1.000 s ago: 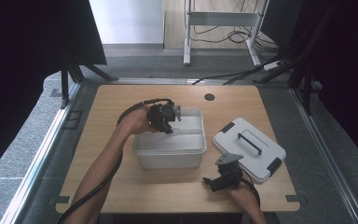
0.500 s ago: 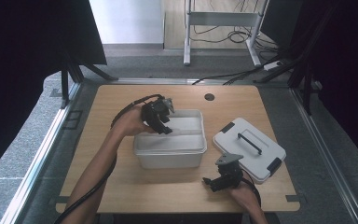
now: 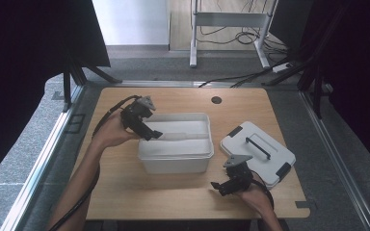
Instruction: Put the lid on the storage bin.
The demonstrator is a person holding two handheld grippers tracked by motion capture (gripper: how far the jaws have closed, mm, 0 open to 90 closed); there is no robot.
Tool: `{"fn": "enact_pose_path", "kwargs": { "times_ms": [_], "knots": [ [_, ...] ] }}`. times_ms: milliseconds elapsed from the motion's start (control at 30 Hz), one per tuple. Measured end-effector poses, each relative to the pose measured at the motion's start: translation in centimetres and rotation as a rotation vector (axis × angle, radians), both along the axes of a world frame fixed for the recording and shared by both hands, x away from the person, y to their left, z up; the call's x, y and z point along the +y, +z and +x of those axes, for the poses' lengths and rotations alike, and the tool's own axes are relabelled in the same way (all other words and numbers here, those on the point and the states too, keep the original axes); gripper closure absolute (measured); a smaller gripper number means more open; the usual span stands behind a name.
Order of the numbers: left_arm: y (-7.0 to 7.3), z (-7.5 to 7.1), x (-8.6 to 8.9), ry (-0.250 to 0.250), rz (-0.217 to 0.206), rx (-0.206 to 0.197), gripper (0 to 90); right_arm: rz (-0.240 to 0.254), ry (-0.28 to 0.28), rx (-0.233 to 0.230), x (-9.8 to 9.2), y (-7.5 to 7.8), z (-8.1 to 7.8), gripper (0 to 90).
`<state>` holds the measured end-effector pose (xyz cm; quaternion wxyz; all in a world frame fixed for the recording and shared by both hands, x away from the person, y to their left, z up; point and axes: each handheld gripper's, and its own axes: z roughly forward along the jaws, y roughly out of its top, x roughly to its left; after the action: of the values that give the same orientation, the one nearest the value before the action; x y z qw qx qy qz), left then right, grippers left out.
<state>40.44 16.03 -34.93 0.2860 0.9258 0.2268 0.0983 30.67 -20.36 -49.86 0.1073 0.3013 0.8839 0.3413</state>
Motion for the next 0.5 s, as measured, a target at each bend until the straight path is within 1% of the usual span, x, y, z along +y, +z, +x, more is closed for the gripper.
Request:
{"fn": "enact_pose_path", "kwargs": {
  "times_ms": [33,133,200,267,333,400,433,500],
  "knots": [
    [0.0,-0.2,0.3,0.015,-0.002,-0.006,5.3,0.004,-0.003,0.008,-0.1,0.5,0.2,0.2],
    [0.1,-0.9,1.7,0.051,-0.022,-0.015,0.6,0.010,-0.012,0.013,-0.2,1.4,0.4,0.0],
    [0.1,-1.5,2.6,0.070,-0.038,-0.020,0.0,0.007,-0.007,0.018,-0.3,2.0,0.7,0.0],
    [0.0,-2.1,3.5,0.087,-0.043,-0.027,0.0,0.001,-0.003,0.014,-0.4,2.6,1.0,0.3],
    [-0.2,-2.6,4.3,0.100,-0.046,-0.035,0.0,-0.023,0.005,0.013,-0.6,3.3,1.4,2.2],
    [-0.4,-3.4,5.5,0.120,-0.056,-0.046,0.0,-0.046,-0.005,0.012,-0.8,3.8,1.8,4.3],
    [-0.6,-3.7,6.0,0.131,-0.064,-0.051,0.0,-0.047,-0.014,0.012,-1.0,4.2,2.2,5.0],
    [-1.1,-4.4,6.9,0.144,-0.079,-0.058,0.0,-0.032,-0.022,0.018,-1.4,4.8,2.7,6.4]
  ]
}}
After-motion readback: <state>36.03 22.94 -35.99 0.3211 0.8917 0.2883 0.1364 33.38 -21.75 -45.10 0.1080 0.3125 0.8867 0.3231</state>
